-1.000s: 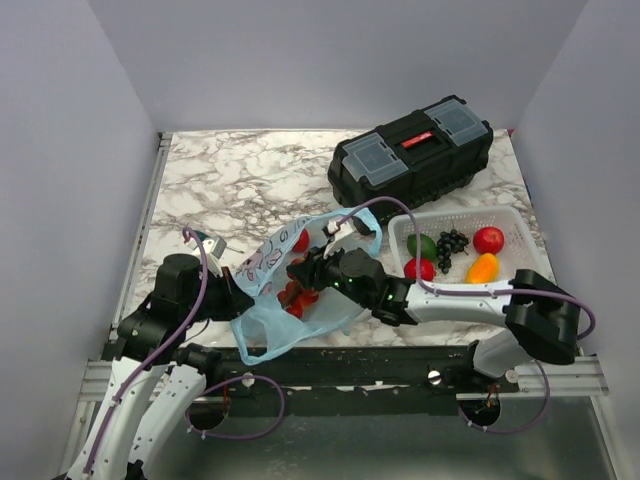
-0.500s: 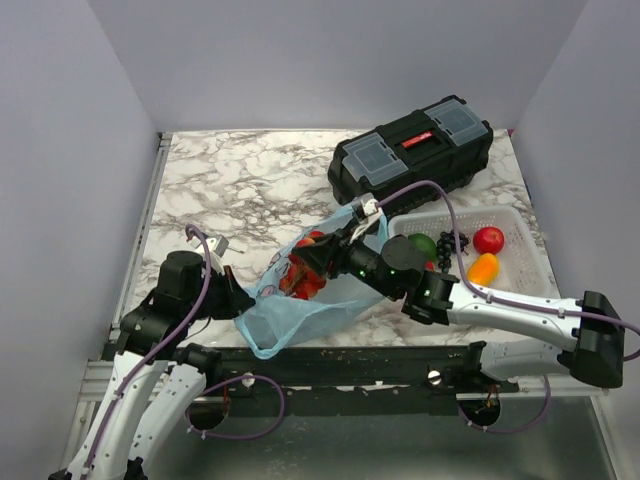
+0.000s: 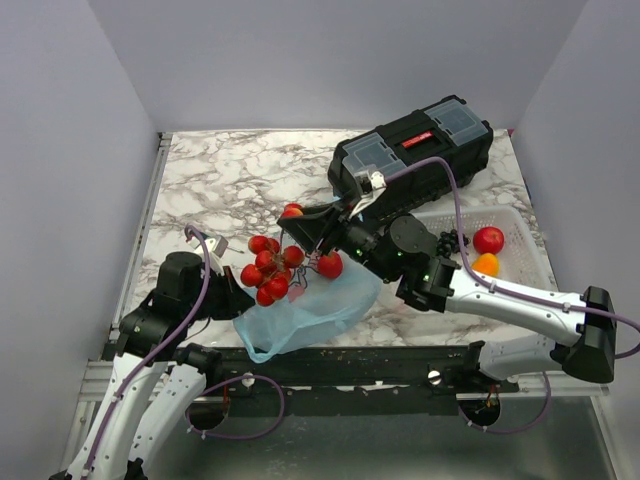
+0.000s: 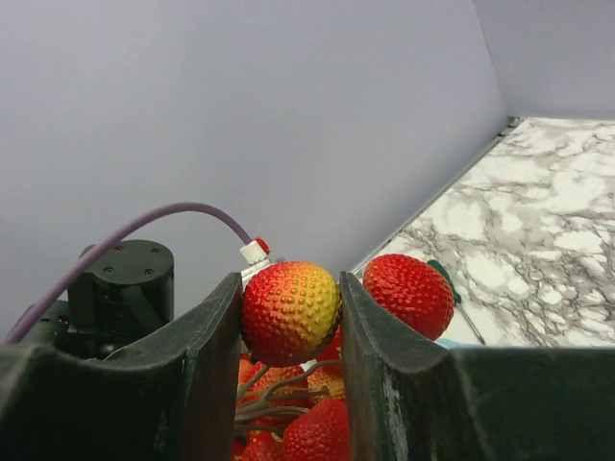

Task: Take the fake fruits out of the plastic bag
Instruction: Take out the fake fruit from the plastic bag.

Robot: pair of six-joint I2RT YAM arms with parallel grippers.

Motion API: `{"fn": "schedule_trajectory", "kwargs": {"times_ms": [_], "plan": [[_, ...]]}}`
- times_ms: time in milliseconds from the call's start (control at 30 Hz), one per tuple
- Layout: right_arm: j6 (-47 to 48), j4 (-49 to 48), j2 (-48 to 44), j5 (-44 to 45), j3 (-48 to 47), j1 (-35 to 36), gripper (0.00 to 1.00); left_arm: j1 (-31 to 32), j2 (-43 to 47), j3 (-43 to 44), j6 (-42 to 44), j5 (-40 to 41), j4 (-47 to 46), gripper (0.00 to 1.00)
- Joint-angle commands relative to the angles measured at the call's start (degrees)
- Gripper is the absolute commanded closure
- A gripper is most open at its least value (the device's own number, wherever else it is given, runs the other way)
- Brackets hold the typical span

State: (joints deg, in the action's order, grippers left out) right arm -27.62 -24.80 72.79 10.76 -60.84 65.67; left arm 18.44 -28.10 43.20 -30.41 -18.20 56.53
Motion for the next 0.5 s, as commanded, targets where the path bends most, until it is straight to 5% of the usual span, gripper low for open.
{"fn": "schedule_trajectory", "kwargs": {"times_ms": [0, 467], "plan": [[0.34, -3.53, 0.25, -1.98, -3.72, 0.24, 0.99, -0.29, 0.98, -0.66, 0.71, -0.93, -0.62, 1.0], [9.43, 0.67, -10.31, 7.36, -5.25, 0.22, 0.99, -0.25, 1.72, -0.69, 0.62, -0.64, -0.63, 1.0]]}}
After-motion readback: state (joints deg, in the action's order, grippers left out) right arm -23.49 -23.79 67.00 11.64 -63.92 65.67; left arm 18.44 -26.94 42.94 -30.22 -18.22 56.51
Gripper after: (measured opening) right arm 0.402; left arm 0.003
